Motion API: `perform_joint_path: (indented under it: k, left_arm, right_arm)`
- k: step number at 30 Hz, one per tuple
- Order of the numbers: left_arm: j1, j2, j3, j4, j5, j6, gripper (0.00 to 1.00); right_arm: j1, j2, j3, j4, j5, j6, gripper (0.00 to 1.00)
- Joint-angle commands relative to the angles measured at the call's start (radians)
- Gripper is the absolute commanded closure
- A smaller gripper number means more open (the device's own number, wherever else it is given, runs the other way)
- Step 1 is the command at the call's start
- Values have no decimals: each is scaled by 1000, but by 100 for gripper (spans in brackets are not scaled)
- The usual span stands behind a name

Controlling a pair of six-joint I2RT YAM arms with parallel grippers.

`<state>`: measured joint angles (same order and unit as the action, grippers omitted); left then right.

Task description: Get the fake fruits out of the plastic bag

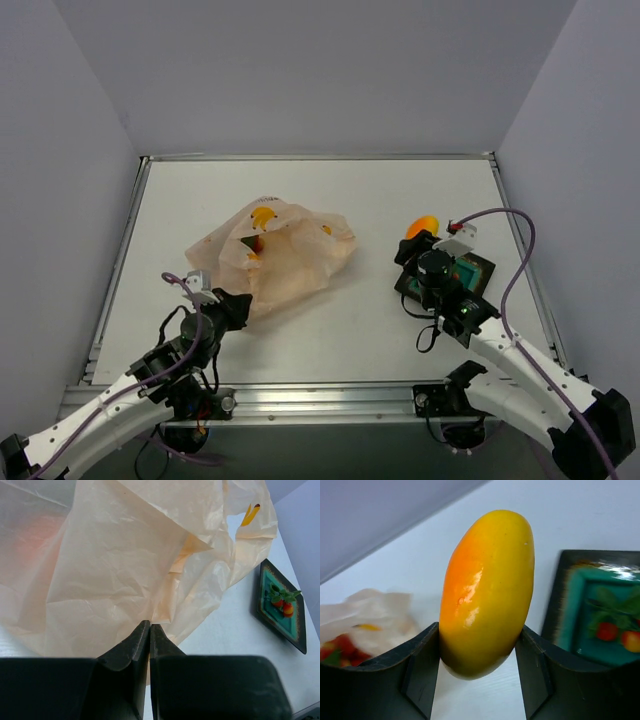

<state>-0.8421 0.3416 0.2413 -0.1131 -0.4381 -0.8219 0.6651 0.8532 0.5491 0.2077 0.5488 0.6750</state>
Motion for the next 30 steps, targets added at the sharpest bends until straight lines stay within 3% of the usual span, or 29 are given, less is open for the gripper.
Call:
perform_joint_path:
  k: [1,5,9,15,20,22,26,27,30]
  left_arm:
    - [8,-9,4,52,22,29,98]
    - [8,-15,3,52,39,43,98]
    - [8,-38,-5,39,42,59,98]
    - [8,-64,-5,26,39,73,98]
    - [8,-84,1,6,39,81,98]
    - [8,-85,0,9,39,81,98]
    - [8,-66,9,13,44,76,98]
    - [8,-59,10,13,45,76,98]
    - [8,-58,19,4,48,75,97]
  right_arm:
    - [-139,30,-35,-108,-87,21,82]
    - [-306,176,-8,-68,-128,-47,82]
    - [-363,248,11,12,-161,-94,82]
    - [-400,400,29,70,-210,-88,82]
    - [-404,409,-1,88,-193,-55,78]
    - [-407,402,-11,87,-181,-54,73]
    - [-412,391,-15,58,-178,-43,52]
    - [-412,385,-14,52,-171,-43,41]
    - [-414,345,-9,27,-167,-51,32]
